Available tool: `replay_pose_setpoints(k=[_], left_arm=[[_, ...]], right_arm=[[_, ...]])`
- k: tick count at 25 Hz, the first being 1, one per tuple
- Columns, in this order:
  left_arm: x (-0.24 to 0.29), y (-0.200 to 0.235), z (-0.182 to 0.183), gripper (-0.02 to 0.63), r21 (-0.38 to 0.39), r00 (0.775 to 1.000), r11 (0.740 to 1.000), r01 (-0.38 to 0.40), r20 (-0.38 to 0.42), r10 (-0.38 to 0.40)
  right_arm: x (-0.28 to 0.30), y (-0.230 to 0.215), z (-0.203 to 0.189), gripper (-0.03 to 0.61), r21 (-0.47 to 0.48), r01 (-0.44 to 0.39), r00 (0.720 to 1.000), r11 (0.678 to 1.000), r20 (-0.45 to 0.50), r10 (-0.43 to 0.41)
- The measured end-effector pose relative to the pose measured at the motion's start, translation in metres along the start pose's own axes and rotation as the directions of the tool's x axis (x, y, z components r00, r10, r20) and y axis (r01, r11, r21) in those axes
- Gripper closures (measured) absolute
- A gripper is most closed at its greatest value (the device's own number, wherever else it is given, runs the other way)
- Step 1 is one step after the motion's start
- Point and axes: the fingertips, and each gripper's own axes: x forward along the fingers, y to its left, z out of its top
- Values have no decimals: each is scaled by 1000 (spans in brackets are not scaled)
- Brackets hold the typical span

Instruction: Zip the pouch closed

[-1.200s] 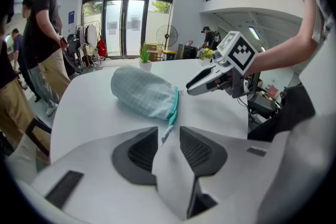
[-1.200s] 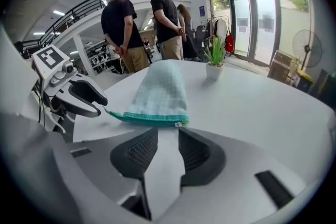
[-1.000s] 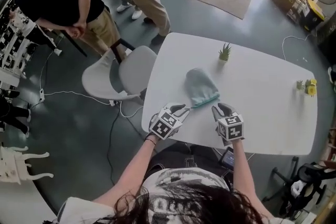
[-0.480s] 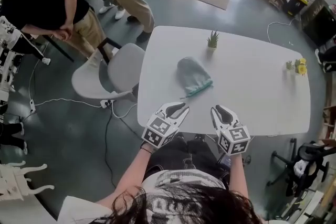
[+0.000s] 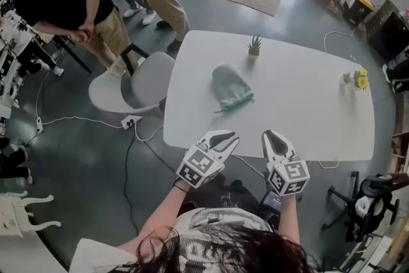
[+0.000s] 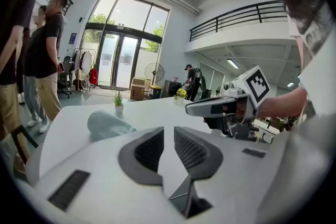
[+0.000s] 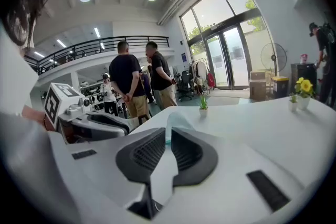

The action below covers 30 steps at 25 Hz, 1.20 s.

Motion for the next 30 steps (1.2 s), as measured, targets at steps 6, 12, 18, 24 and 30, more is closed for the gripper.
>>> replay_pose_setpoints(k=[6, 12, 18, 24, 30], left_arm=[[-7, -40, 5, 572, -5, 998, 999, -47, 35, 47], [-14, -74, 9, 595, 11, 996, 998, -65, 64, 64], [-15, -101, 16, 601, 36, 995, 997, -62, 81, 59], [-14, -117, 20, 601, 51, 994, 996, -68, 93, 63], [-13, -127, 28, 601, 60, 991, 995, -81, 112, 74]], right_arm=[[-41, 9, 3, 586, -14, -42, 998, 999, 48, 43], [-73, 27, 7, 586, -64, -96, 991, 993, 85, 101], [-96, 31, 9, 586, -124, -110, 985, 986, 117, 125], [-109, 27, 6, 587, -154, -108, 984, 982, 127, 128], [-119, 25, 6, 586, -175, -114, 981, 978, 137, 139]])
